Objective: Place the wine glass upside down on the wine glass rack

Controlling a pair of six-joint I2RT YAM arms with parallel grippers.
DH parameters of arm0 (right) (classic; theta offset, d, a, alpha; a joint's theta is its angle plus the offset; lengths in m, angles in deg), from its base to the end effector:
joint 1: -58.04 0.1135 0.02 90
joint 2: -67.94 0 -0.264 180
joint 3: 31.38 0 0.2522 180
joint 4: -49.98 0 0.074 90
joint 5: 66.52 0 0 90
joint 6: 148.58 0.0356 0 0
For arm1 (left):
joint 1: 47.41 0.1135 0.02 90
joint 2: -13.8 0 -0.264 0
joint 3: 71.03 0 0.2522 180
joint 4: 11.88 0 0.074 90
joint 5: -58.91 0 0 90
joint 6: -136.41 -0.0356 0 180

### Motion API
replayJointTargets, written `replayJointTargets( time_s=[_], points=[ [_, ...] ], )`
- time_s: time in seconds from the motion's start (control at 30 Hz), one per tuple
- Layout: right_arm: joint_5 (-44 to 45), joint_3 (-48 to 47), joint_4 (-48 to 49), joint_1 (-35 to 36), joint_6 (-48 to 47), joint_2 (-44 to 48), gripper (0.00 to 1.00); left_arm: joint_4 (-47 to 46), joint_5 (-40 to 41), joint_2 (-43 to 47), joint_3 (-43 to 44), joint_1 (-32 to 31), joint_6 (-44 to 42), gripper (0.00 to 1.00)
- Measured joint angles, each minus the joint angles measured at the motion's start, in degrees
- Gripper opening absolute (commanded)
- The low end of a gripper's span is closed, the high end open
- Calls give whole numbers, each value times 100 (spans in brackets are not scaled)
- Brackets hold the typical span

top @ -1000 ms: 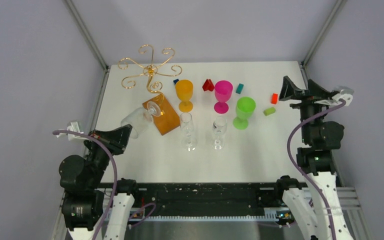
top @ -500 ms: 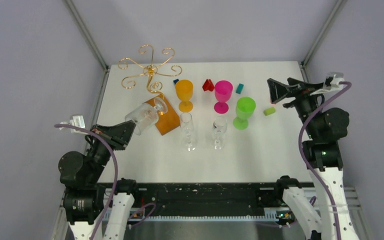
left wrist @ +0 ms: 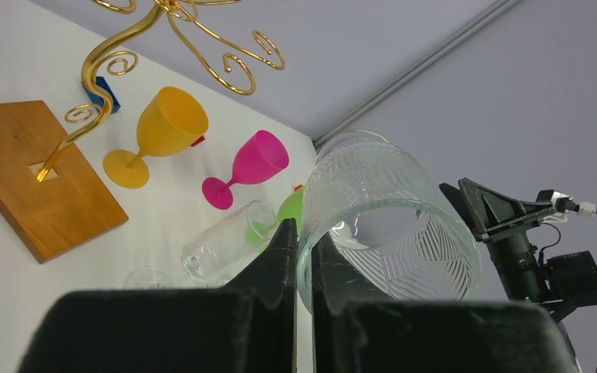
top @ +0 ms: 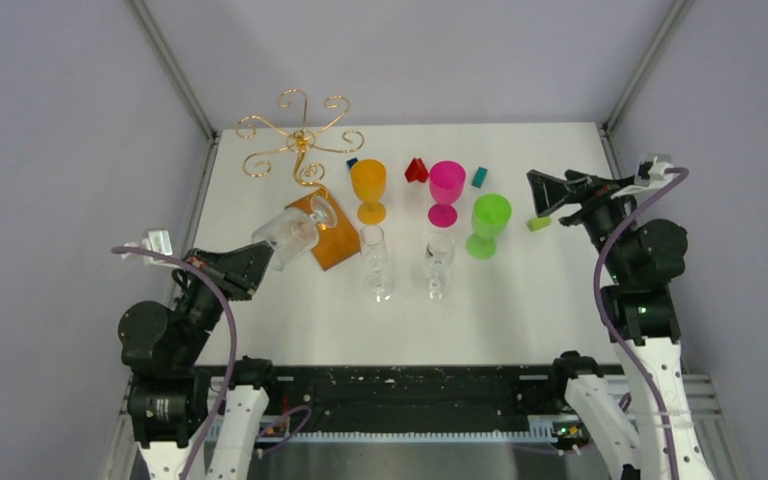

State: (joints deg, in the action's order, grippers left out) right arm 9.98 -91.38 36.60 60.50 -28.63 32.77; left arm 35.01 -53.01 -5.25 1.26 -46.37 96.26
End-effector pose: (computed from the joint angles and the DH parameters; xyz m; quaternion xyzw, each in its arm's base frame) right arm 0.1390 0.0143 0.3930 0.0610 0.6323 0.2860 0.7174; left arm 0.0280 -0.0128 0.4136 -0.1534 0.6521 -0.4177 0.6138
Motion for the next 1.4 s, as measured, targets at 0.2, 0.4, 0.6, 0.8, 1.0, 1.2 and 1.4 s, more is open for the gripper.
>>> replayJointTargets(
  time_s=[0.2, 0.4, 0.6, 0.8, 1.0, 1.2, 1.4],
  points=[
    [-308, -612, -551, 0, -713, -354, 99, -15, -76, 0, -166, 0, 107, 0],
    [-863, -702, -831, 0, -931, -313, 99, -13, -109, 4, -221, 0, 118, 0],
    [-555, -656, -903, 0, -925, 393, 99, -11, -122, 2, -219, 0, 101, 0],
    [-350, -1119, -1224, 0, -896, 74, 99, -13, -127, 2, -221, 0, 101, 0],
    [-393, -1132, -1515, 0, -831, -531, 99, -11, -125, 2, -221, 0, 92, 0],
    [-133, -1622, -2328, 0, -1287, -1209, 99, -11, -144, -44, -219, 0, 81, 0],
    [527, -2173, -2645, 111, -1937, -1333, 99, 46, -151, -188, -192, -28, -20, 0]
  ],
)
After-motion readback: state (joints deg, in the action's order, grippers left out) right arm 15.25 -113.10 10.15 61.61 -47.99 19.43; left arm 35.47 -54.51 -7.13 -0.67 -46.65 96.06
